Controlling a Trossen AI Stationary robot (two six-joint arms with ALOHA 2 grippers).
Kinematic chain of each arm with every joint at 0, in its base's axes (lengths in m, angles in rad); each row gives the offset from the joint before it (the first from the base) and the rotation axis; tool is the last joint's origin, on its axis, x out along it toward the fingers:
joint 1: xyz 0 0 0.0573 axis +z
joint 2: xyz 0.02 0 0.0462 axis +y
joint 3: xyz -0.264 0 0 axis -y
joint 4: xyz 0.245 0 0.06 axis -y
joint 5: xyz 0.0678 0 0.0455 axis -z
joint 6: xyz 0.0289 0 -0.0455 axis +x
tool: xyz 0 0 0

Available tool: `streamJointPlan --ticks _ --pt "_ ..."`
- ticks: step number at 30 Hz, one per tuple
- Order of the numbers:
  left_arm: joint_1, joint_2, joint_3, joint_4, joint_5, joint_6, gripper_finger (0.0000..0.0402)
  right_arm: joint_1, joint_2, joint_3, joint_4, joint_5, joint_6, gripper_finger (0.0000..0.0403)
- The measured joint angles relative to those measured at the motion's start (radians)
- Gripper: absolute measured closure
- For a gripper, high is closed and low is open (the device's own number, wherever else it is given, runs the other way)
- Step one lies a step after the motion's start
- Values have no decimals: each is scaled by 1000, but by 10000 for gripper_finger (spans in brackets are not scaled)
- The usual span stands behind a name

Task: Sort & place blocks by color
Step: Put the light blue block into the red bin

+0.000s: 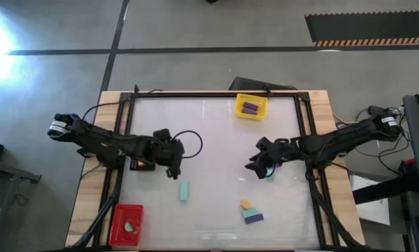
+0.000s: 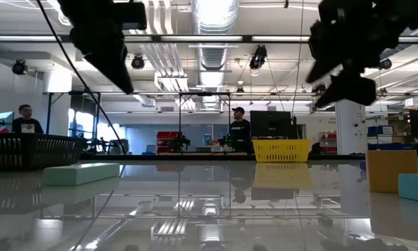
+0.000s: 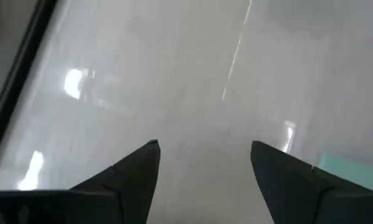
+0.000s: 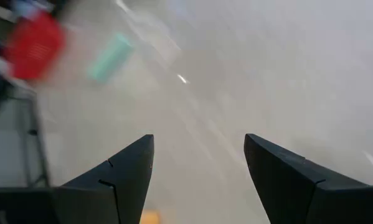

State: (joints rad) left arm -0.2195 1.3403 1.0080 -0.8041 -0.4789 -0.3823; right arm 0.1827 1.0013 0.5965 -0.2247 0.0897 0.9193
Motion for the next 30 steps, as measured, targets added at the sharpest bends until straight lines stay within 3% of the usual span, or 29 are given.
streamJointPlan --ticks 6,12,19,30 --pt "2 0 14 69 -27 127 166 50 70 111 -411 25 188 164" --pt "2 0 12 70 -86 121 166 94 183 200 -727 1 355 164" --pt "-2 0 -2 56 -86 50 166 147 289 219 -733 -89 448 164" --pt "-74 0 -3 53 -77 26 166 171 404 230 -690 -59 476 164"
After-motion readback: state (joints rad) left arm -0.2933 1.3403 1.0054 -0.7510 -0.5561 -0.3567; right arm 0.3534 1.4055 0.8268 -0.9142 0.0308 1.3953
